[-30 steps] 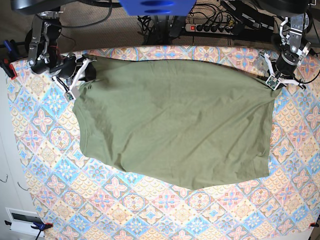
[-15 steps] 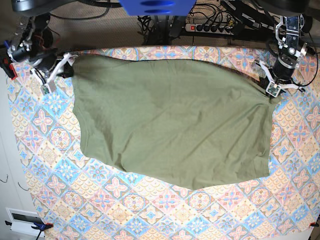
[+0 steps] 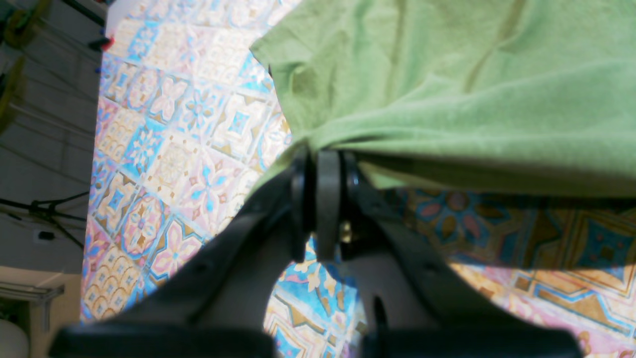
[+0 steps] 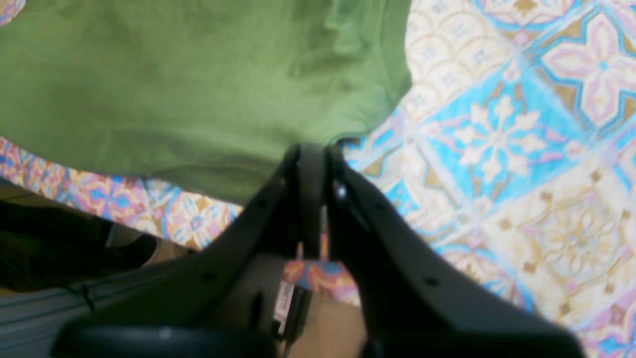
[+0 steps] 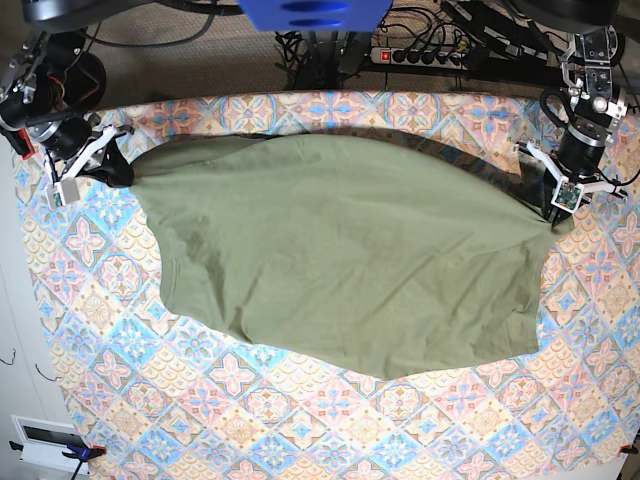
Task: Layout the t-shirt on the table in an organized manner, then fold the t-shirt properly
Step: 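Grip the olive-green t-shirt edge firmly with both grippers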
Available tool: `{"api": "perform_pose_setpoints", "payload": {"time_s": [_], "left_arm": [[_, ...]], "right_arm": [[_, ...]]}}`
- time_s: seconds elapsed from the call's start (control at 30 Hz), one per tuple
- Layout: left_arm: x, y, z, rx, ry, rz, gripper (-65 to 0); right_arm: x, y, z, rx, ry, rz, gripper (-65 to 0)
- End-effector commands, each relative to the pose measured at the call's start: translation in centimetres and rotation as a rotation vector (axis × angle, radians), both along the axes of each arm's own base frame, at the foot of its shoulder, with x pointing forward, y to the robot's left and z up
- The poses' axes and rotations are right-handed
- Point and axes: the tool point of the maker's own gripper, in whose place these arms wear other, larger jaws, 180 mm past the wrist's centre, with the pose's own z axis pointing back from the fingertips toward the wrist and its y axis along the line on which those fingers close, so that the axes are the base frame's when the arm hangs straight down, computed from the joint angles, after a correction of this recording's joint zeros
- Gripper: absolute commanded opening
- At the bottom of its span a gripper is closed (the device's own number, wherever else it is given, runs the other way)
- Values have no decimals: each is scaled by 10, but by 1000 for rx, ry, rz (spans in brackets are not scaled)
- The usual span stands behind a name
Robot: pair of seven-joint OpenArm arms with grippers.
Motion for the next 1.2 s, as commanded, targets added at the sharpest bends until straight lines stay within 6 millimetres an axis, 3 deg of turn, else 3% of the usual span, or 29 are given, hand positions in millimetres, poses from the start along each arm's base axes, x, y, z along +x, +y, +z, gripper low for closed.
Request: {"api": "perform_pose_setpoints", "payload": {"time_s": [0.0,0.1,0.3,0.67,0.77,1.07,1.17], "left_arm": [[5,1,12,12,-38,-12,-650],[4,1,11,12,-35,-13,-650],[4,0,10,12,-32,-13,-650],[-3,2,2,11,-6,-10,-650],[-3,2,2,11,-6,-10,-650],[-4,2,2,11,-4,-10,-650],[-4,2,2,11,-4,-10,-650]], "right_arm": [[9,2,7,8,-38,17,-639],[14,16,-13,43,16,50,-636],[1,8,-53,14,145,29,-621],[-4,4,-62,29,175,11,-282],[-5,6,-63,32,181,15,-230],[-9,20,-69,70,194,18,-223],[-10,34,-73,86,203,54,-223]]}}
